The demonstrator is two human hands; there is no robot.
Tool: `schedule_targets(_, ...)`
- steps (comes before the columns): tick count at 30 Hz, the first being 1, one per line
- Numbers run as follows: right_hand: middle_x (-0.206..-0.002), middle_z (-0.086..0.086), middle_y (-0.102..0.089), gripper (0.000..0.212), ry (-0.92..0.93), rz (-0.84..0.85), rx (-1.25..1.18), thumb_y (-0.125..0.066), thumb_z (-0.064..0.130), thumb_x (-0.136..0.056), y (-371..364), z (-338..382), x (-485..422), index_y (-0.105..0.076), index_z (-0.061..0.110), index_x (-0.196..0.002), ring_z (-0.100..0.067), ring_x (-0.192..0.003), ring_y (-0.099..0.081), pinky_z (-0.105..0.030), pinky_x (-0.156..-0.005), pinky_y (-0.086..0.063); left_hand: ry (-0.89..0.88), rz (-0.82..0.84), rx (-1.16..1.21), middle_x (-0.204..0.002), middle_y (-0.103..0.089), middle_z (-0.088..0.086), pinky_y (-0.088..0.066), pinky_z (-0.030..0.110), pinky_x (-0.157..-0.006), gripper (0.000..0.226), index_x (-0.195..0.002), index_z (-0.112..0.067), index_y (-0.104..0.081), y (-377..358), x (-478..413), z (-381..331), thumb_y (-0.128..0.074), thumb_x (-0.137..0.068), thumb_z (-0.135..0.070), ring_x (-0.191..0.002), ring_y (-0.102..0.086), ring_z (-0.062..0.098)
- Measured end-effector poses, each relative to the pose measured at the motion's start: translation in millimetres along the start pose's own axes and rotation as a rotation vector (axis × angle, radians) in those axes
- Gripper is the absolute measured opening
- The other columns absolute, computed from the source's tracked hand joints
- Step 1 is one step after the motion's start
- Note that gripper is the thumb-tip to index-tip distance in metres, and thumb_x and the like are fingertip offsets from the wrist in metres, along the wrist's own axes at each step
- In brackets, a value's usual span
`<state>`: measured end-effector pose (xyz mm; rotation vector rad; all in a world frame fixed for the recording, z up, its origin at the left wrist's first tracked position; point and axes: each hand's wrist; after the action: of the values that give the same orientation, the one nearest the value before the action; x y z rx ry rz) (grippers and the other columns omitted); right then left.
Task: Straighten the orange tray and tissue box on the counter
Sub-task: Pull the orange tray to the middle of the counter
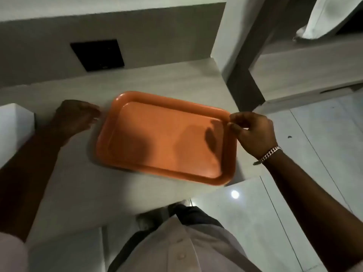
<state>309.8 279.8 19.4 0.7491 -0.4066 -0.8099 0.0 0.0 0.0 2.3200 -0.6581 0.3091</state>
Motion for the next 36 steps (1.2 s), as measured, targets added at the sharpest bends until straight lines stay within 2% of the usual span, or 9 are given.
schedule_targets(4, -0.097, -0.011, -0.077, 0.022, -0.244, -0.030, -0.019, -0.074, 0.018, -0.083, -1.6, -18.4, 6.4, -0.075, 0.011, -0.103, -0.026, -0.090, -0.072, -0.040, -0.097, -0.053, 0.097, -0.047, 0.052, -0.061, -0.069, -0.004, -0.051, 0.036, -0.078, 0.017, -0.094, -0.010, -0.072, -6.5, -2.6, 9.3, -0.066, -0.078, -0.012, -0.075, -0.063, 0.026)
schedule_targets(7, -0.098, -0.016, -0.076, 0.019, -0.412, -0.016, -0.081, -0.075, 0.015, -0.081, -3.7, -26.8, 10.7, -0.076, 0.012, -0.099, -0.032, -0.095, -0.072, -0.046, -0.098, -0.054, 0.162, 0.016, 0.073, -0.043, -0.065, -0.005, -0.052, 0.024, -0.060, 0.008, -0.082, -0.010, -0.069, -9.1, 0.6, 9.8, -0.062, -0.080, -0.005, -0.049, -0.065, 0.015)
schedule_targets(11, -0.093, -0.024, -0.075, 0.014, -0.599, 0.047, -0.236, -0.070, -0.001, -0.079, -7.7, -33.1, 14.9, -0.075, 0.012, -0.081, -0.033, -0.078, -0.072, -0.039, -0.076, -0.063, 0.136, 0.054, 0.073, -0.072, -0.067, 0.019, -0.045, 0.027, -0.062, 0.017, -0.076, -0.014, -0.067, -7.8, 1.4, 9.6, -0.060, -0.082, 0.001, -0.070, -0.062, 0.027)
schedule_targets(13, -0.093, -0.025, -0.075, 0.014, -0.642, 0.055, -0.240, -0.071, -0.001, -0.080, -12.3, -35.5, 16.5, -0.076, 0.006, -0.090, -0.038, -0.084, -0.073, -0.039, -0.072, -0.064, 0.136, 0.053, 0.096, -0.053, -0.068, 0.005, -0.048, 0.025, -0.055, 0.020, -0.074, -0.016, -0.066, -8.7, 1.3, 10.9, -0.060, -0.084, 0.001, -0.063, -0.064, 0.024)
schedule_targets(16, -0.093, -0.023, -0.074, 0.015, -0.654, 0.049, -0.234, -0.071, -0.003, -0.079, -16.8, -38.2, 19.0, -0.075, 0.008, -0.087, -0.035, -0.078, -0.072, -0.035, -0.067, -0.063, 0.170, 0.086, 0.156, -0.040, -0.063, -0.011, -0.048, 0.012, -0.038, 0.020, -0.075, -0.015, -0.064, -11.6, 5.6, 9.9, -0.059, -0.087, 0.000, -0.038, -0.061, 0.001)
schedule_targets(22, -0.094, -0.023, -0.073, 0.017, -0.591, 0.048, -0.209, -0.071, -0.006, -0.079, -13.2, -33.9, 15.0, -0.074, 0.006, -0.091, -0.036, -0.081, -0.071, -0.046, -0.082, -0.060, 0.176, 0.058, 0.213, -0.039, -0.062, -0.012, -0.047, 0.012, -0.037, 0.020, -0.076, -0.015, -0.063, -9.3, 14.8, 13.0, -0.061, -0.087, 0.001, -0.034, -0.058, 0.000)
schedule_targets(27, -0.098, -0.025, -0.072, 0.018, -0.504, 0.080, -0.167, -0.072, -0.002, -0.081, -3.0, -18.5, -4.6, -0.073, 0.002, -0.099, -0.039, -0.089, -0.071, -0.049, -0.085, -0.059, 0.159, 0.039, 0.253, -0.059, -0.068, 0.001, -0.050, 0.015, -0.039, 0.018, -0.076, -0.014, -0.064, 3.7, 26.3, 20.7, -0.064, -0.087, 0.000, -0.040, -0.062, 0.002)
schedule_targets(32, -0.102, -0.025, -0.071, 0.014, -0.451, 0.151, -0.172, -0.068, -0.003, -0.085, -5.2, 1.8, -35.7, -0.071, 0.002, -0.098, -0.039, -0.093, -0.070, -0.046, -0.086, -0.057, 0.168, -0.019, 0.296, -0.048, -0.068, -0.008, -0.046, 0.014, -0.036, 0.017, -0.075, -0.012, -0.063, 15.0, 35.6, 25.9, -0.064, -0.086, 0.001, -0.044, -0.065, 0.005)
schedule_targets(36, -0.106, -0.031, -0.069, 0.015, -0.437, 0.211, -0.228, -0.067, -0.009, -0.083, -19.0, 14.9, -61.6, -0.070, -0.006, -0.098, -0.045, -0.099, -0.068, -0.054, -0.092, -0.055, 0.205, -0.075, 0.290, -0.076, -0.065, 0.010, -0.050, 0.016, -0.039, 0.007, -0.084, -0.006, -0.066, 22.1, 39.0, 31.9, -0.063, -0.087, 0.000, -0.066, -0.062, 0.021)
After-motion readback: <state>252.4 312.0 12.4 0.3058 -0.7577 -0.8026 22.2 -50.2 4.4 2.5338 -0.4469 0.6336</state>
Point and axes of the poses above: each hand's wrist, its own x-axis away from the middle knuckle, its own y-axis out of the back of the hand, z = x × y
